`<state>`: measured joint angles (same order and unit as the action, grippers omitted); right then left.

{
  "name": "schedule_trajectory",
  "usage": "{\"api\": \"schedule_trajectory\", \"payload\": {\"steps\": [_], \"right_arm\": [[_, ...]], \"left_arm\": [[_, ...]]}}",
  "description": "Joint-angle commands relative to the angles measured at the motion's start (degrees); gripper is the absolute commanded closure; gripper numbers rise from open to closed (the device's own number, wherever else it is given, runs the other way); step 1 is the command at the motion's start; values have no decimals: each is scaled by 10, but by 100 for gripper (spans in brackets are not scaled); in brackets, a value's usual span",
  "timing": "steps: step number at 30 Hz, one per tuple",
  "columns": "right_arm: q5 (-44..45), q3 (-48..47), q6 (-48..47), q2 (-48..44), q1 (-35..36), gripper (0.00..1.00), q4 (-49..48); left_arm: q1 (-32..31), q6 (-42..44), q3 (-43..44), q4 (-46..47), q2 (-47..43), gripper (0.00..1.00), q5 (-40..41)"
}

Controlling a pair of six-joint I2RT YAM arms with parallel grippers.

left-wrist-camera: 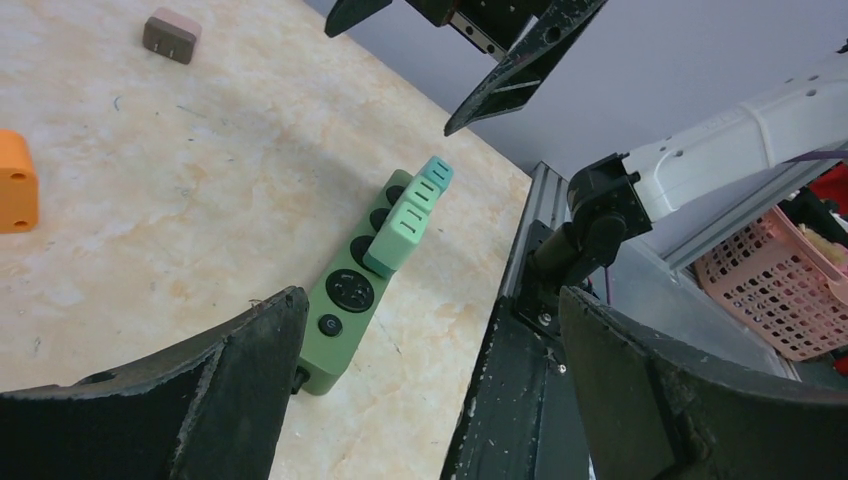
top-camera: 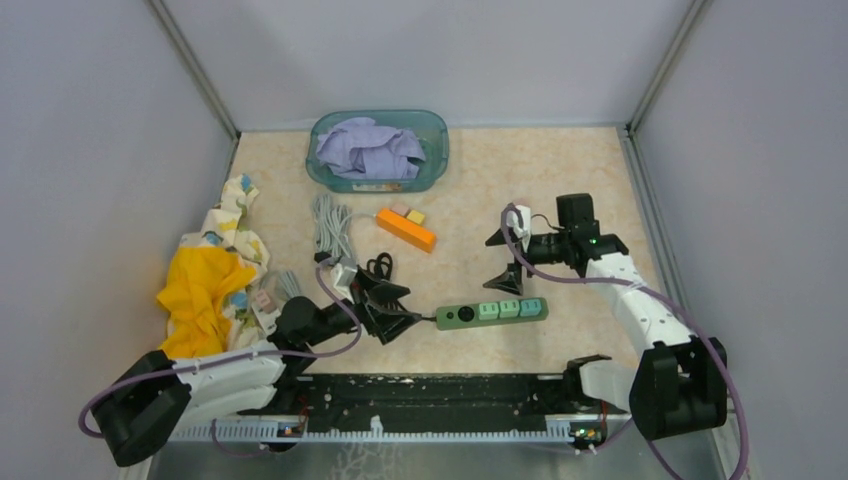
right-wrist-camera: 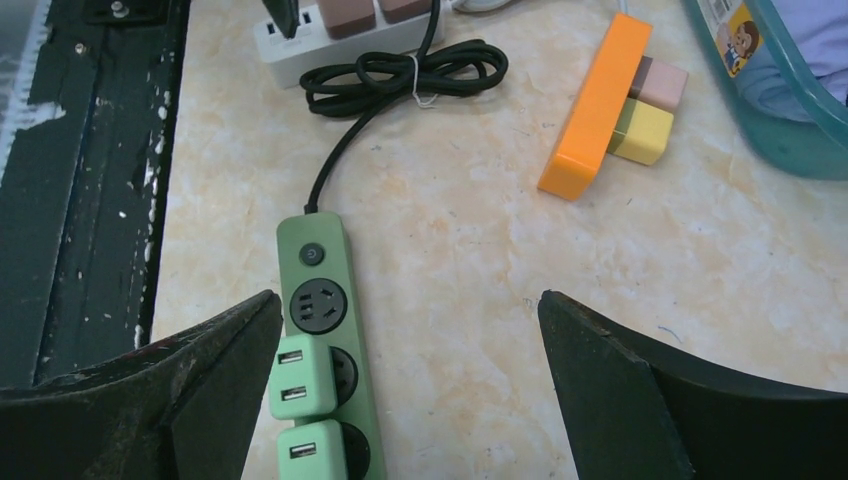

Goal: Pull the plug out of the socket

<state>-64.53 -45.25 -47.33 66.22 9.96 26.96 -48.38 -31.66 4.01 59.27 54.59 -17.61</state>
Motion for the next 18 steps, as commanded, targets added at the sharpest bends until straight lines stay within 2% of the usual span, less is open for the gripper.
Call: {"api": "schedule_trajectory", "payload": {"steps": [1, 7, 10, 15, 18], "right_arm": [[-22, -4, -125, -4, 3, 1, 66], [25, 10, -157, -5, 31, 2, 70], [82, 12, -157, 8, 67, 4, 58], [145, 8, -124, 40, 117, 17, 34], [174, -2, -146, 59, 141, 20, 59]], "left_arm": [[2, 3, -16, 15, -33, 0, 31], [3, 42, -18, -24, -50, 1, 53], [2, 62, -18, -52, -61, 3, 67], [3, 75, -25, -91, -75, 3, 79], [3, 67, -37, -92, -86, 4, 79]]}}
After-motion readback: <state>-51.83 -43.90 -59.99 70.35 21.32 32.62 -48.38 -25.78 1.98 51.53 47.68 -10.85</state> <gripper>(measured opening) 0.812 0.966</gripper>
